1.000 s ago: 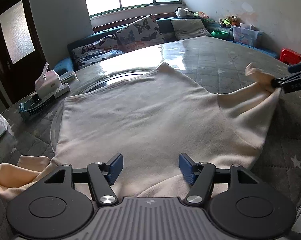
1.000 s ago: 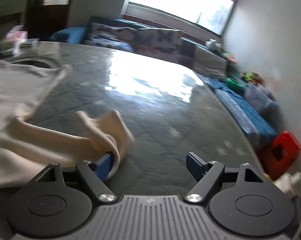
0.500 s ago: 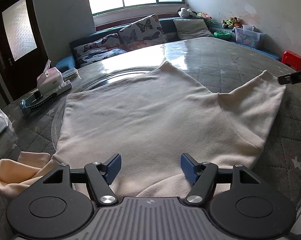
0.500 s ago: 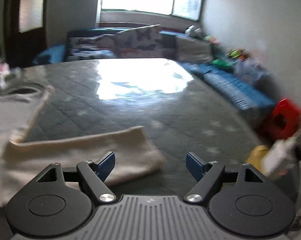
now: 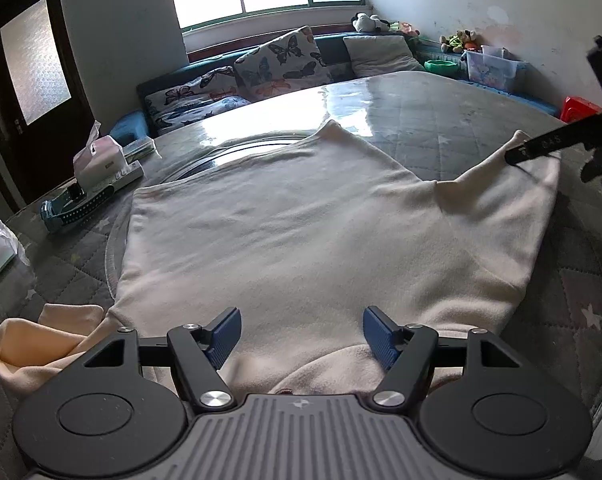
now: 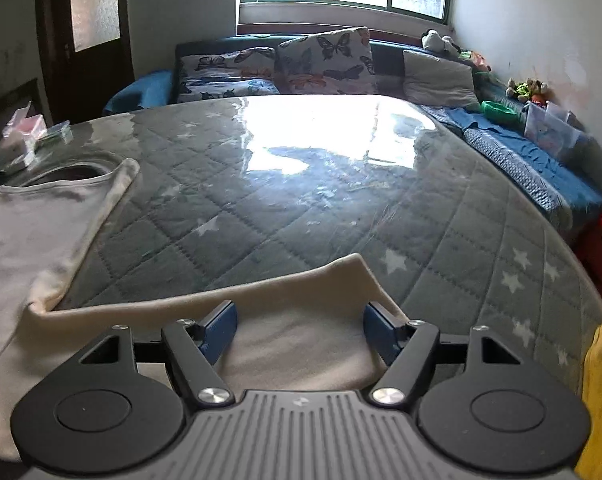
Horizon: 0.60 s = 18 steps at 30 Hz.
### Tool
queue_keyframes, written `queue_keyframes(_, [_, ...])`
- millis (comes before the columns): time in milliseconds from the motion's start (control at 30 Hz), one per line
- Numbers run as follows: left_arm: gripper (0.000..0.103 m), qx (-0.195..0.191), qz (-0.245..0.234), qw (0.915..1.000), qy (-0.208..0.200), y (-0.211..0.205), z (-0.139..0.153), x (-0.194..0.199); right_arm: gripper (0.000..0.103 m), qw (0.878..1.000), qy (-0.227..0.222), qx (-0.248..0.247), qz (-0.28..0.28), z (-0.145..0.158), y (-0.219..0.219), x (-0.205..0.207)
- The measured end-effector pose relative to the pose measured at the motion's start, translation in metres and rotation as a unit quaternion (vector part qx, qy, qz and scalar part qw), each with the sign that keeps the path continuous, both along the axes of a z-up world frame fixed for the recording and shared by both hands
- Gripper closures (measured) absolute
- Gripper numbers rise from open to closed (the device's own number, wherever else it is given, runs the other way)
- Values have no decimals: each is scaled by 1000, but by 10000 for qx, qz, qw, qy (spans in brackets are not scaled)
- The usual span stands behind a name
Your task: Fold clothes
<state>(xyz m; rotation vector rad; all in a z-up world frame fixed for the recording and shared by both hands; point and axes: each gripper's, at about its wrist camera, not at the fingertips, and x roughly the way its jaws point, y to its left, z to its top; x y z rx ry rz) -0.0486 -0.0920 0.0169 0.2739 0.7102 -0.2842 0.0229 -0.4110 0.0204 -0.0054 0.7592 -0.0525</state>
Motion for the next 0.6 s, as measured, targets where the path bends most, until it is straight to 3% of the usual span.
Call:
queue_keyframes(267, [32,-30,-4,10000,-81,20,10,-12,32,9999,-10,-141,-9,6,8,6])
queue_keyframes(433, [34,30,40,10000,-71,29,9,-18,31,9965,-164,61,813,24,46,-7])
queue_keyframes(600, [34,82,75,9999,-55,37,8,-24,29,9819,-183,148,1878,31,106,-20])
